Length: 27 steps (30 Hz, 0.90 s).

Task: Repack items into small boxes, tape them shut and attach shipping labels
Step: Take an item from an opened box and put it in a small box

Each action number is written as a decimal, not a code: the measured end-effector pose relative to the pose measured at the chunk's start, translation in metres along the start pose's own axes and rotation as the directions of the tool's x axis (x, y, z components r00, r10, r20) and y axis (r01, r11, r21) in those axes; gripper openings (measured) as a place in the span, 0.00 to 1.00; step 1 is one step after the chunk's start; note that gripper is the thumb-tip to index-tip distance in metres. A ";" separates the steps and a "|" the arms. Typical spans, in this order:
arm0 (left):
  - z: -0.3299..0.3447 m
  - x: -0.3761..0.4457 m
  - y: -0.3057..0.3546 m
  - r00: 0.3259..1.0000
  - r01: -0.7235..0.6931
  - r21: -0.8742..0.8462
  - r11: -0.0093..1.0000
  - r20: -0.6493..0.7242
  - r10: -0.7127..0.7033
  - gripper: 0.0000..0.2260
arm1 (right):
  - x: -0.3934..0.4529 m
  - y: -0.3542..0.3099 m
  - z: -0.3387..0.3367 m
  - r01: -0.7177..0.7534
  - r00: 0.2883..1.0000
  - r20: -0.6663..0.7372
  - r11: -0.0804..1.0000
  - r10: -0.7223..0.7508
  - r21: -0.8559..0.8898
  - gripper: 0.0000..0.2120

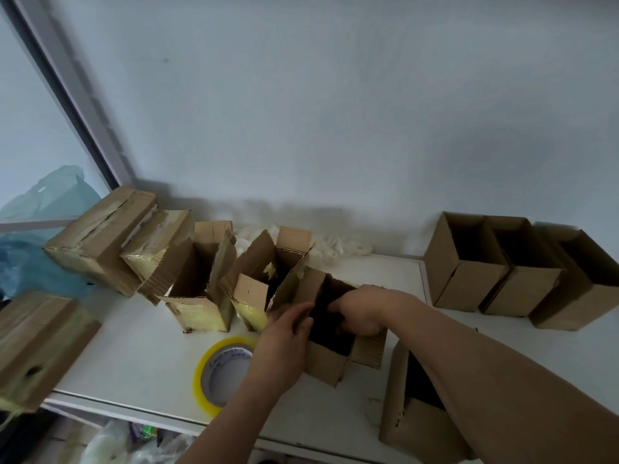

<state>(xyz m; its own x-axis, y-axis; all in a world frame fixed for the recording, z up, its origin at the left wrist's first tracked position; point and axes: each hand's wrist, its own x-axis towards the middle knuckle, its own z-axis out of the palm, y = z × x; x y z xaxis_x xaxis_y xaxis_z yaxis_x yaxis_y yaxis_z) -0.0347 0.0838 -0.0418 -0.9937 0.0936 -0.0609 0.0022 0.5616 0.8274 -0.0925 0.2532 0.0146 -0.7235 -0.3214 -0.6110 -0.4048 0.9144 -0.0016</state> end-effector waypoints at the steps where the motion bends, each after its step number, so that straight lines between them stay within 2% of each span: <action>1: 0.000 0.001 -0.001 1.000 -0.001 0.002 1.000 -0.005 0.001 0.14 | 0.000 -0.001 -0.001 0.001 1.000 0.005 1.000 -0.001 0.004 0.23; 10: 0.001 0.004 -0.006 0.999 -0.052 0.022 0.998 -0.016 0.052 0.14 | 0.006 -0.006 -0.003 -0.045 0.997 0.064 0.998 0.047 -0.037 0.27; 18: 0.000 0.005 -0.005 0.999 -0.038 0.022 0.999 0.000 0.038 0.15 | 0.010 -0.012 0.001 -0.042 0.996 -0.081 0.999 0.044 0.015 0.22; 21: 0.000 0.006 -0.005 0.999 -0.044 0.023 0.999 0.000 0.044 0.15 | 0.007 -0.007 0.002 -0.037 0.994 -0.098 0.993 0.048 0.116 0.19; 24: 0.000 0.005 -0.003 0.999 -0.046 0.032 0.998 -0.004 0.046 0.15 | 0.001 0.001 -0.002 0.003 0.996 -0.092 0.965 0.022 0.261 0.22; 27: 0.001 0.005 0.001 0.998 -0.056 0.070 0.996 -0.028 0.058 0.15 | -0.008 0.007 -0.009 0.070 0.989 -0.149 0.940 -0.020 0.334 0.23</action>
<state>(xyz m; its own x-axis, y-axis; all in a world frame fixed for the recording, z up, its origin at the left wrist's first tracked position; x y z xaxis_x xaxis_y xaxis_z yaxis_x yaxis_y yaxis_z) -0.0392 0.0850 -0.0420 -0.9947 0.1030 0.0028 0.0656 0.6114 0.7886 -0.0945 0.2595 0.0262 -0.7904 -0.3730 -0.4859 -0.2443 0.9194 -0.3084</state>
